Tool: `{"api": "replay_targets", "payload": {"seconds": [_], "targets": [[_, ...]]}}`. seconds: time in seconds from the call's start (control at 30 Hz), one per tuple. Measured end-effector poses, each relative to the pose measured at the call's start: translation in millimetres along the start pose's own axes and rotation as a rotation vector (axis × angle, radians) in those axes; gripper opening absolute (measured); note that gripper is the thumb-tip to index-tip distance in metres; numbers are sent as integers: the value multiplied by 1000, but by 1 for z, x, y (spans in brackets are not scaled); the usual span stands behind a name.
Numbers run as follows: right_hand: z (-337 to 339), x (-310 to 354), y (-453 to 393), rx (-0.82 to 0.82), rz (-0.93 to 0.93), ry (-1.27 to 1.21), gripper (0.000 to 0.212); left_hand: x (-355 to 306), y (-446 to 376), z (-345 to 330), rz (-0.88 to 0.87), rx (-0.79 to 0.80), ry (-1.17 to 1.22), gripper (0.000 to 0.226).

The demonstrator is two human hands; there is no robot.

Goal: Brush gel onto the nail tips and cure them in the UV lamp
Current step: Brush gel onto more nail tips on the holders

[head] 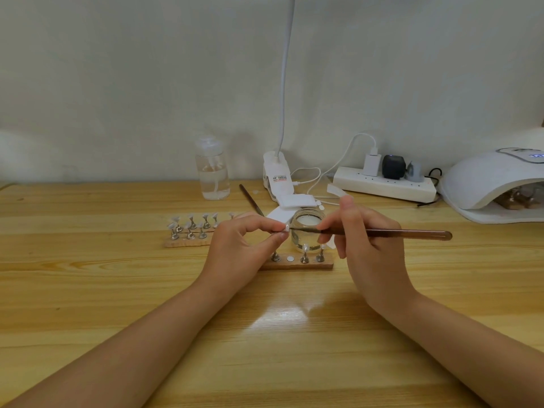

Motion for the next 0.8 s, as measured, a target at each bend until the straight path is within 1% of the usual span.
{"api": "replay_targets", "payload": {"seconds": [0.1,0.23,0.43,0.6,0.7,0.8], "targets": [[-1,-1,-1,12,-21,13,33,0,-1,0,-3,-1,5,21],[-6,0,0,55,-25,37,33,1,-1,0,3,-4,14,21],[-1,2,2,15,-10,-21,40,1,-1,1,-14,-8,-1,21],[0,-2,0,-7,-27,13,35,1,0,0,4,-7,10,19],[-3,-5,2,11,-55,42,38,2,-1,0,8,-8,4,19],[-5,-2,3,11,-45,19,38,2,-1,1,8,-12,0,20]]}}
Point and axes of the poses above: each hand's wrist, its own y-axis away from the middle knuckle, its own z-axis out of the back of the hand, x = y × z, the point moved 5 cm from there along -y, towards the middle knuckle, and after that the axes turned 8 degrees about z, right-handed, at the moved point
